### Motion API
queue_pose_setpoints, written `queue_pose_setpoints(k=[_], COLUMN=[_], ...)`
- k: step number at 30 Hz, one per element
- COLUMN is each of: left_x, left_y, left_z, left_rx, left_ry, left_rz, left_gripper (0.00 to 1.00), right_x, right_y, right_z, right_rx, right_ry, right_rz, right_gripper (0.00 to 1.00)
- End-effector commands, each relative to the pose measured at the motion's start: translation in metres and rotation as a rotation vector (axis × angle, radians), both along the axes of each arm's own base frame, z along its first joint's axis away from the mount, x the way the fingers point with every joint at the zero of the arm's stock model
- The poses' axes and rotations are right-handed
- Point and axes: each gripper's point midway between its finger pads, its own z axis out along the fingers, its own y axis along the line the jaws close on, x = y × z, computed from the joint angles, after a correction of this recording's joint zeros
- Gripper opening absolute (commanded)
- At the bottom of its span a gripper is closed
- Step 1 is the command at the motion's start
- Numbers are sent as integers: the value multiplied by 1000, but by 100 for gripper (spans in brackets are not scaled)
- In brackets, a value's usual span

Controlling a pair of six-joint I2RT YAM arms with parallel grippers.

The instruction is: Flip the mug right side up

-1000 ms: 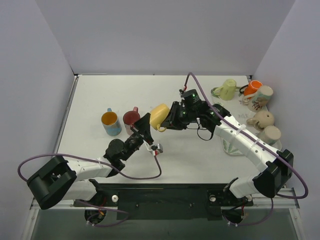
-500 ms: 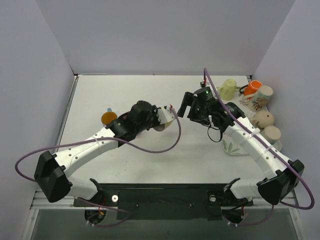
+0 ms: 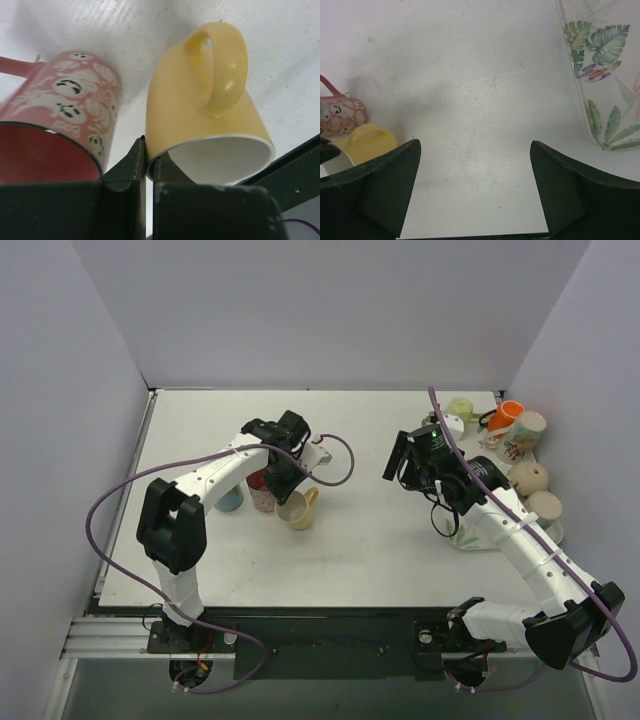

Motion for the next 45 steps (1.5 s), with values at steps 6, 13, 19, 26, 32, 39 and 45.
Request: queue_pose_setpoints(k=[6, 13, 19, 26, 32, 39, 45], left_x=[37, 64, 76, 80, 78, 77, 87], left_y=[-22, -23, -29, -37, -36, -19, 1], left_z=[28, 8, 12, 44, 86, 136, 144], left_rx=[-36, 28, -1, -80, -169, -322, -379], left_ry=[-12, 14, 2, -66, -136, -288, -503], left_rz=[23, 57, 66, 60, 62, 107, 151], left_gripper=[0, 2, 26, 47, 49, 50, 62], right_x=[-6, -4, 0, 24, 76, 163, 217], right_y=[-22, -42, -87, -134, -150, -138, -137], right_z=[-11, -13, -23, -35, -27, -45, -74], right_rx=[-99, -153, -271, -283, -289, -310, -260], right_ry=[20, 14, 18, 3, -98, -95, -148], right_rz=[-34, -94, -250, -454, -554, -677, -819], right_gripper=[85, 85, 89, 85, 71, 73, 74])
